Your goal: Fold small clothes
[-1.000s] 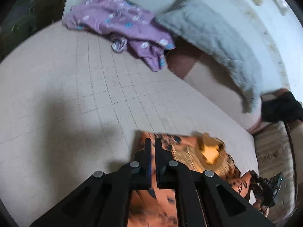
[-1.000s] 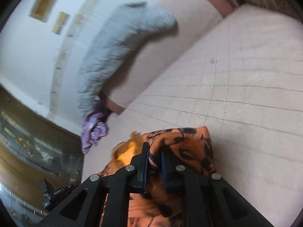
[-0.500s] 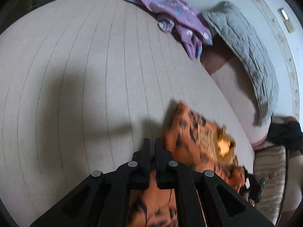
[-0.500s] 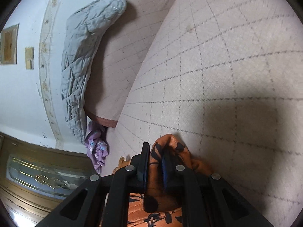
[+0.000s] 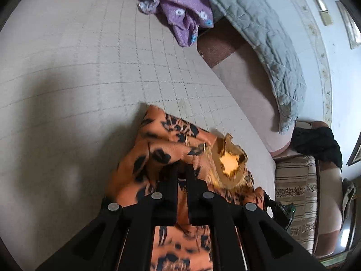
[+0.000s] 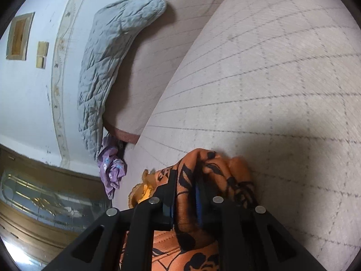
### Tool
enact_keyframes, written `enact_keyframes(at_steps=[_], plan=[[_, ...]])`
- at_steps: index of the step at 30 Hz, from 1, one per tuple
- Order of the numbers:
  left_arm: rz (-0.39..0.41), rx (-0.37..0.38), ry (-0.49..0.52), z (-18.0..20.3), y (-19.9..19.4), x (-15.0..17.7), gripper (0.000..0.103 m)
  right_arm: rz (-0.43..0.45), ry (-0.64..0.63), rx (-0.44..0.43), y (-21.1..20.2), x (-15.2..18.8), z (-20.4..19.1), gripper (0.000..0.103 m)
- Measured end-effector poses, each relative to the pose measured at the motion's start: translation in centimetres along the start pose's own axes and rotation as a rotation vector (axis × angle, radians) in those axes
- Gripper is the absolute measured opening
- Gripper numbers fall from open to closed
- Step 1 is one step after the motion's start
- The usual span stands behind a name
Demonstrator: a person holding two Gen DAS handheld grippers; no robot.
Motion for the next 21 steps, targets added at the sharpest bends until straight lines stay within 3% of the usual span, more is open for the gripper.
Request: enact_keyframes(at_steps=[6, 9, 11, 12, 13, 14, 16, 21], plan=[[0.000, 0.006, -0.057, -0.2, 3.3, -2.5, 0.005, 0.015, 0.126, -0.121, 1.1, -2.0, 1.2, 0.016], [0.014, -0.013, -0.054, 0.6, 2.6, -2.8, 0.006, 0.010, 0.172, -0.153, 1.7, -2.6, 2.0, 0.016], [0.053, -0.008, 0.009, 1.9, 0.8, -3.0, 0.016, -0.014, 0.180, -0.151, 2.3, -2.5, 2.4, 0.016], [0.074, -0.021, 0.029, 2.2, 0.0, -3.1, 0.038, -0.023, 0.184, -0.151, 2.4, -2.5, 2.4, 0.017], [0.101, -0.039, 0.031, 2.1, -0.9, -3.3, 0.068, -0.024, 0.180, -0.149, 2.4, -2.5, 2.3, 0.018], [0.127, -0.051, 0.020, 1.7, -1.5, -3.6, 0.077, -0.022, 0.172, -0.149, 2.3, -2.4, 2.1, 0.021], [0.161, -0.073, -0.006, 0.6, -2.6, -3.8, 0.081, -0.022, 0.157, -0.140, 2.0, -2.2, 1.7, 0.028], [0.052, -0.204, 0.005, -2.3, -1.8, -2.5, 0.080, -0.054, 0.111, -0.098, 1.2, -0.9, 0.6, 0.029]])
Point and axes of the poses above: each gripper's, at about its wrist camera, not at the fingertips, and y roughly the way its jaws point, z to its right, x to its underside, the point moved 7 cm from there along y, roughly the way its jaws point, and after that the axes turned 8 degrees about -y, right-handed, at the moved point
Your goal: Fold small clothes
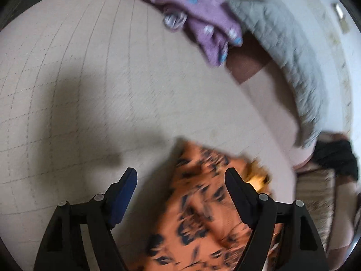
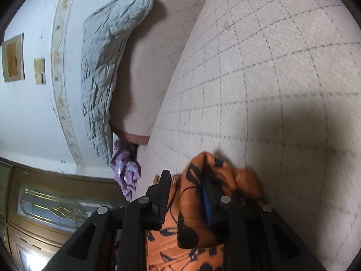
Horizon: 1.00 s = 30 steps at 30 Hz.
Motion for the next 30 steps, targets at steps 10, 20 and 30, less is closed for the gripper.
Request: enact_keyframes(at_steps=[10, 20, 30], plan=[[-0.005, -0.029, 0.318, 4.8, 0.0, 2.7, 0.080, -0.092, -0.049, 0.045, -1.4, 1.6, -1.9, 0.064], [0.015, 0.018, 0.510, 8.1, 0.5, 3.8, 0.007, -0.257, -0.139, 0.125, -1.0, 2.4, -2.3, 0.032], [0.146, 0.013, 0.432, 7.0, -0.1, 1.4, 0.002, -0.133, -0.103, -0.035, -1.5, 0.9, -4.0, 0.020]])
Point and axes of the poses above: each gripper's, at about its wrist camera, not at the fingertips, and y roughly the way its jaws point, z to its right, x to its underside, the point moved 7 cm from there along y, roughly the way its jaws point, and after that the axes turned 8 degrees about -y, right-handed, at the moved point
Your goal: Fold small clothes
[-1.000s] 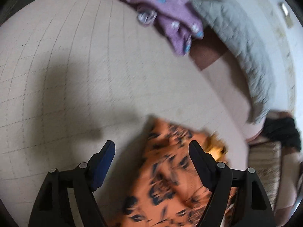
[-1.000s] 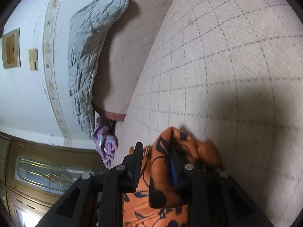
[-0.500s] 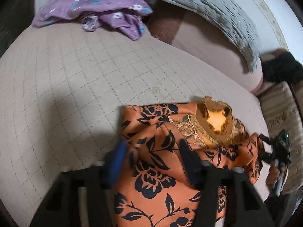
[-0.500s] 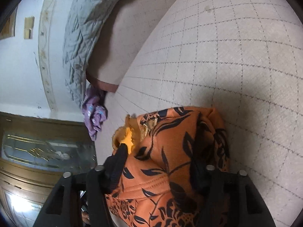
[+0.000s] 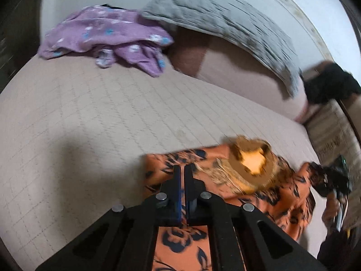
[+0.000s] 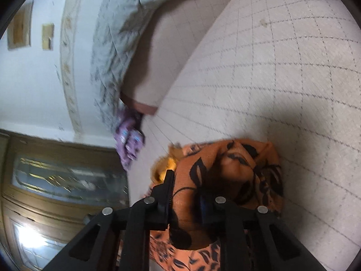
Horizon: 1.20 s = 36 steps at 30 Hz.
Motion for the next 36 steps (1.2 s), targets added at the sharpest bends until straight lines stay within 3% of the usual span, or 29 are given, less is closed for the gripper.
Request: enact_keyframes(at_steps=[4, 6, 8, 9, 10, 11, 12, 13, 15, 17, 18, 19, 23, 25, 31, 36], plan=[[-0.013, 0.030, -0.023, -0.8, 0.1, -0.4, 0.002, 0.056, 0.038, -0.061, 0.1, -0.7, 0.5, 0.019], [-0.055, 0.062, -0.026, -0.5, 0.4, -0.2, 0.003, 0.017, 0.044, -0.015, 0.9, -0.7, 0.9, 0.019], [-0.141, 0.083, -0.050, -0.5, 1.3, 0.4, 0.025, -0.038, 0.016, 0.035, 1.6, -0.4, 0.9, 0.022], [-0.162, 0.080, -0.049, -0.4, 1.6, 0.7, 0.050, -0.047, 0.017, 0.037, 1.7, -0.3, 0.9, 0.022], [-0.171, 0.070, -0.037, -0.3, 1.8, 1.0, 0.065, -0.058, 0.023, 0.047, 1.8, -0.2, 0.9, 0.025], [-0.173, 0.059, -0.022, -0.2, 1.9, 1.2, 0.065, -0.061, 0.027, 0.059, 1.8, -0.2, 1.0, 0.029], [-0.178, 0.054, -0.004, 0.0, 1.9, 1.5, 0.065, -0.063, 0.023, 0.058, 1.7, -0.1, 0.9, 0.036], [-0.180, 0.066, 0.007, 0.2, 1.8, 1.7, 0.065, -0.066, 0.021, 0.055, 1.6, 0.0, 0.9, 0.056], [-0.162, 0.082, 0.034, 0.7, 1.4, 1.8, 0.063, -0.067, 0.023, 0.047, 1.4, 0.2, 0.6, 0.072], [-0.145, 0.072, 0.063, 1.0, 1.2, 2.0, 0.036, -0.074, -0.003, 0.052, 1.6, 0.3, -0.1, 0.072], [-0.152, 0.083, 0.068, 1.2, 1.2, 2.1, 0.015, -0.086, -0.027, 0.059, 1.7, 0.5, -0.5, 0.070], [-0.162, 0.094, 0.079, 1.4, 1.3, 2.4, 0.010, -0.104, -0.039, 0.076, 1.6, 0.8, -0.6, 0.068], [-0.200, 0.019, 0.162, 1.6, 2.3, 3.0, 0.010, -0.176, -0.067, 0.151, 1.9, 1.9, -0.4, 0.056], [-0.216, -0.012, 0.156, 1.1, 2.8, 3.1, 0.011, -0.191, -0.070, 0.171, 1.7, 2.2, -0.1, 0.049], [-0.189, -0.009, 0.231, 1.7, 2.5, 3.5, 0.011, -0.193, -0.100, 0.198, 1.1, 2.6, 0.2, 0.032], [-0.167, 0.013, 0.315, 3.4, 2.2, 4.1, 0.003, -0.188, -0.084, 0.212, 1.5, 2.4, 0.8, 0.028]])
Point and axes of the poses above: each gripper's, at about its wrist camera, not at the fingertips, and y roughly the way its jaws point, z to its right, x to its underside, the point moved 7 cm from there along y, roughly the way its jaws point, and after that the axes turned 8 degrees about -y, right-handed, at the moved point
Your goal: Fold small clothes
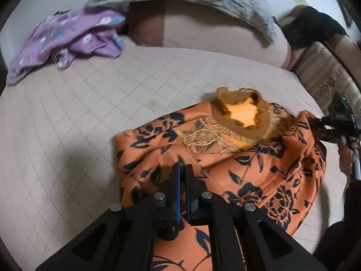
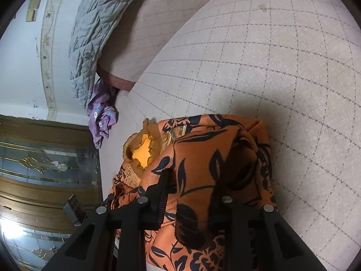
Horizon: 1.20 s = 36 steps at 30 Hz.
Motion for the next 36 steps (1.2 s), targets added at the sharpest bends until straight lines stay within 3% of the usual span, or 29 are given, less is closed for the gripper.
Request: enact_keyframes(at_steps=[4, 8, 13, 17, 19, 21, 24, 29, 32, 34, 36], plan=[[0.013, -0.045, -0.031, -1.0, -0.3, -0.5, 0.003, 0.030, -0.005, -0.027, -0.3, -0.4, -0.6, 0.027], [0.011, -0.067, -0.135, -3.2, -1.0, -1.0, 0.006, 0.027, 0.001, -0.035, -0.1, -0.5, -0.8, 0.027], [-0.002, -0.058, -0.144, -3.5, -0.8, -0.7, 0.055, 0.004, 0.024, -0.018, 0.5, -0.2, -0.1, 0.027], [0.041, -0.015, -0.191, -4.1, -2.0, -1.4, 0.058, 0.001, 0.019, -0.009, 0.5, -0.1, 0.0, 0.027], [0.070, -0.070, -0.202, -5.2, -2.6, -1.6, 0.066, -0.001, 0.024, -0.007, 0.6, -0.2, 0.1, 0.027], [0.057, -0.110, -0.211, -6.0, -2.2, -1.5, 0.066, -0.003, 0.030, -0.006, 0.7, -0.1, 0.2, 0.027], [0.028, -0.097, -0.208, -5.8, -1.6, -1.2, 0.066, -0.002, 0.033, -0.002, 0.9, -0.2, 0.2, 0.027], [0.020, -0.071, -0.084, -3.2, -1.3, -0.6, 0.066, -0.005, 0.038, -0.002, 1.0, -0.2, 0.3, 0.027], [0.014, -0.077, -0.070, -3.1, -1.0, -0.4, 0.065, -0.005, 0.040, -0.002, 1.0, -0.2, 0.4, 0.027], [0.020, -0.078, -0.073, -3.3, -1.1, -0.4, 0.044, -0.005, 0.039, -0.002, 1.0, -0.2, 0.4, 0.027], [0.026, -0.066, -0.076, -3.3, -1.4, -0.5, 0.035, -0.005, 0.040, -0.002, 1.0, -0.2, 0.4, 0.027]])
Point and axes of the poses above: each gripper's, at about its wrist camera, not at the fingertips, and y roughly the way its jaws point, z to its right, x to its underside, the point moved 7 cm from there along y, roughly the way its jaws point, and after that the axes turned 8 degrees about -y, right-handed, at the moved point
